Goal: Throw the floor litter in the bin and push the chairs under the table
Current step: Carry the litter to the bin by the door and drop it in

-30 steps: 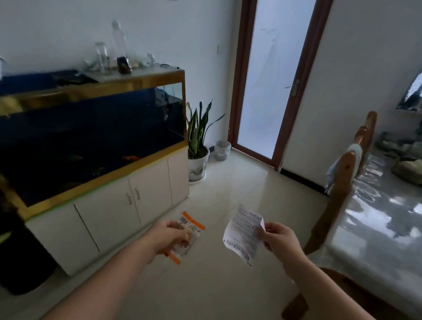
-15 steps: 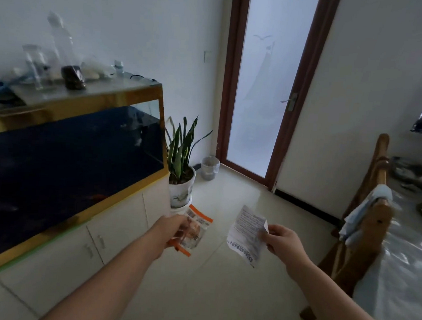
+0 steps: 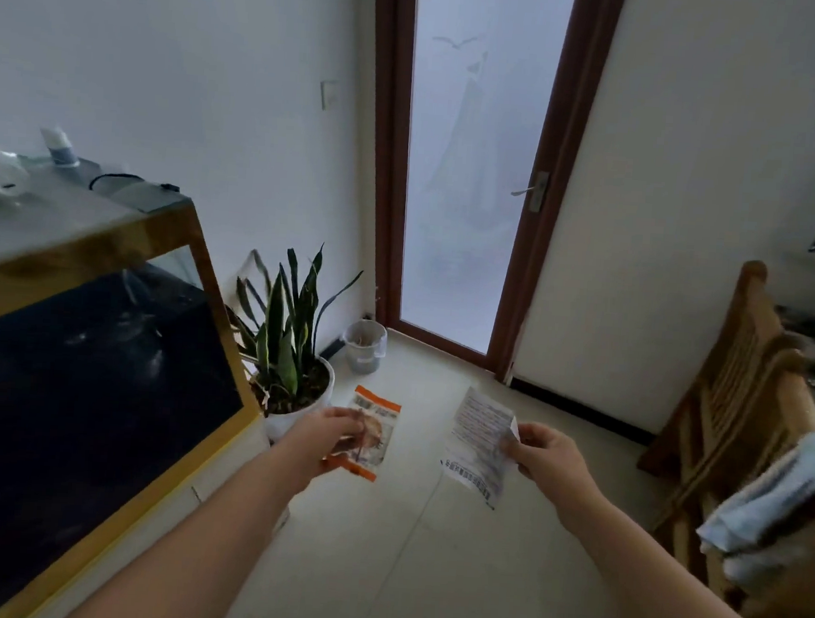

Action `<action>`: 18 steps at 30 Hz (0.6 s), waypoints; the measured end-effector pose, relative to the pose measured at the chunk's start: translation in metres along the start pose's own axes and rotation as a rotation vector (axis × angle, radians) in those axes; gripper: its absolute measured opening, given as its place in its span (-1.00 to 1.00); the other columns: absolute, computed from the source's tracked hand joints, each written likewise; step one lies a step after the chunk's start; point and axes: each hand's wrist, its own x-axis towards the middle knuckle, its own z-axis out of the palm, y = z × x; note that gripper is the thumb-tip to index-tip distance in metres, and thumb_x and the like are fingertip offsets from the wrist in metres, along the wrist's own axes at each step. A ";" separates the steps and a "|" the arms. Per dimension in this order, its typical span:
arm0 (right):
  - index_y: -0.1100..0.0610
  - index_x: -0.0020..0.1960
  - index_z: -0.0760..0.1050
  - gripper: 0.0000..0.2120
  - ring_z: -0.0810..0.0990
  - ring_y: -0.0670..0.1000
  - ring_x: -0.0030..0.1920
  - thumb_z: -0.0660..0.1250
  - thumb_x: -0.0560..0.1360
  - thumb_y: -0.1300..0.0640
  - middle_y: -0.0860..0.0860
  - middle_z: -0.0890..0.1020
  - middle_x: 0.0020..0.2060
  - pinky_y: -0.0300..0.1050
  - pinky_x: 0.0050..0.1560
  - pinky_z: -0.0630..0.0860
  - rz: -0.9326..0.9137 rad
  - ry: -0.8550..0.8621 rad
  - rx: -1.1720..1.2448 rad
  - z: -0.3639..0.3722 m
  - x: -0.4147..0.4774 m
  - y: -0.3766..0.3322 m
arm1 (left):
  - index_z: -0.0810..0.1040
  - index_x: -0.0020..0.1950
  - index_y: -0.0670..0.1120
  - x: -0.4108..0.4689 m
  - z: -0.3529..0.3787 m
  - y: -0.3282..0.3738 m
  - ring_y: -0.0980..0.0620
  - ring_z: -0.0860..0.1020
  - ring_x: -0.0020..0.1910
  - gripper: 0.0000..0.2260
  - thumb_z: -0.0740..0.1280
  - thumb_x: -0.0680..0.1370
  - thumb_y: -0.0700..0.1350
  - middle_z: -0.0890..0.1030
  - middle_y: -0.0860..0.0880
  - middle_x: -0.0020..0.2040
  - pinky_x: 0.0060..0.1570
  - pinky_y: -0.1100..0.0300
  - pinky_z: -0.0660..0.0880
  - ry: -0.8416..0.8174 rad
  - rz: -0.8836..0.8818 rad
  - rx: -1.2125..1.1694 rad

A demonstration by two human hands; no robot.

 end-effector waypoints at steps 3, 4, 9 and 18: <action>0.21 -0.02 0.61 -0.91 0.55 0.02 -0.19 0.41 0.48 0.23 0.15 0.67 -0.13 -0.08 -0.11 0.44 0.004 -0.016 -0.014 -0.005 0.067 -0.007 | 0.53 -0.01 -0.09 0.060 0.014 0.027 -0.02 0.64 -0.15 -0.87 0.30 0.54 -0.31 0.65 -0.12 -0.12 -0.25 0.10 0.56 -0.017 0.012 0.006; 0.22 -0.01 0.61 -0.89 0.55 0.02 -0.19 0.41 0.48 0.24 0.15 0.66 -0.13 -0.08 -0.11 0.45 0.002 -0.026 -0.016 -0.007 0.090 -0.010 | 0.53 -0.02 -0.08 0.079 0.019 0.037 0.01 0.63 -0.20 -0.86 0.30 0.54 -0.31 0.66 -0.11 -0.14 -0.35 0.16 0.52 -0.019 0.016 0.002; 0.26 0.04 0.60 -0.84 0.54 -0.01 -0.22 0.41 0.47 0.24 0.17 0.67 -0.10 -0.16 -0.19 0.43 0.010 -0.066 -0.043 -0.024 0.208 -0.035 | 0.55 0.01 -0.11 0.172 0.045 0.093 -0.04 0.63 -0.14 -0.86 0.30 0.53 -0.32 0.67 -0.12 -0.16 -0.21 0.08 0.51 0.001 0.016 -0.023; 0.14 -0.06 0.60 -0.91 0.56 -0.02 -0.21 0.45 0.45 0.22 0.06 0.66 -0.19 -0.17 -0.16 0.45 0.023 -0.144 -0.087 -0.032 0.370 -0.082 | 0.54 0.12 -0.13 0.300 0.073 0.169 -0.07 0.62 -0.04 -0.82 0.28 0.55 -0.28 0.67 -0.16 -0.04 0.14 -0.06 0.50 0.020 0.029 -0.073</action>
